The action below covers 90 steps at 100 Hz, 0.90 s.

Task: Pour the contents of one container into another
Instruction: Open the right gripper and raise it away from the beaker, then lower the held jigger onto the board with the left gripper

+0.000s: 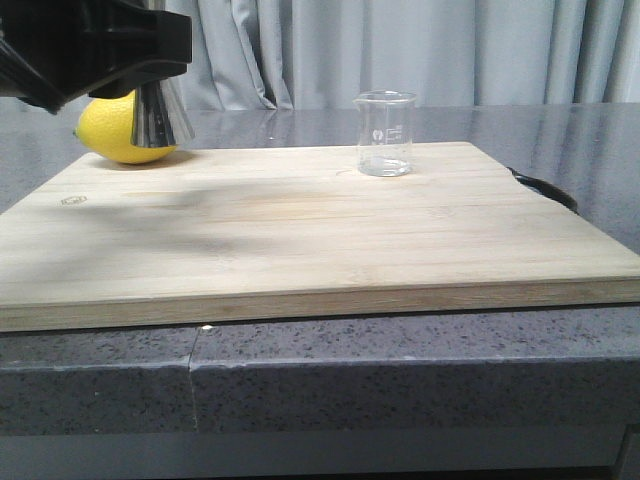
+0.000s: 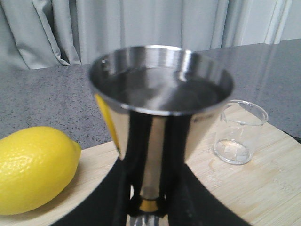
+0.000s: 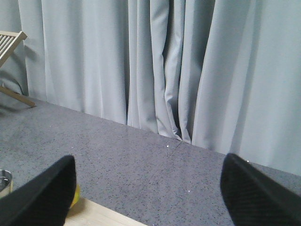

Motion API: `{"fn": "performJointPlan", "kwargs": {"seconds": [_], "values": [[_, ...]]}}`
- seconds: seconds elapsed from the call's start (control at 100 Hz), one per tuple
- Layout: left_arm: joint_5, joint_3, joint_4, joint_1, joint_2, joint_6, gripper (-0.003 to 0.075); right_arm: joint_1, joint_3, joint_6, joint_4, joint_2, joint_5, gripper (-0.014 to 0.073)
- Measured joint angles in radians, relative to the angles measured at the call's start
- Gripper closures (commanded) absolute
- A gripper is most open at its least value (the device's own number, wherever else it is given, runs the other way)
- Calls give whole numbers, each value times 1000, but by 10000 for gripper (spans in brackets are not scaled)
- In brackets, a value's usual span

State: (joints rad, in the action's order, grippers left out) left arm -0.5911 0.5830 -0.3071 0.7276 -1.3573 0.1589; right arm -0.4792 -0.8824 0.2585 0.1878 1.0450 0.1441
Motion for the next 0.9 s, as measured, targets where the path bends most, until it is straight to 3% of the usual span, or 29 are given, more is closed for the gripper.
{"fn": "performJointPlan", "kwargs": {"seconds": [0.4, 0.9], "values": [[-2, 0, 0, 0, -115, 0, 739, 0, 0, 0, 0, 0, 0, 25], [-30, 0, 0, 0, -123, 0, 739, 0, 0, 0, 0, 0, 2, 27]]}}
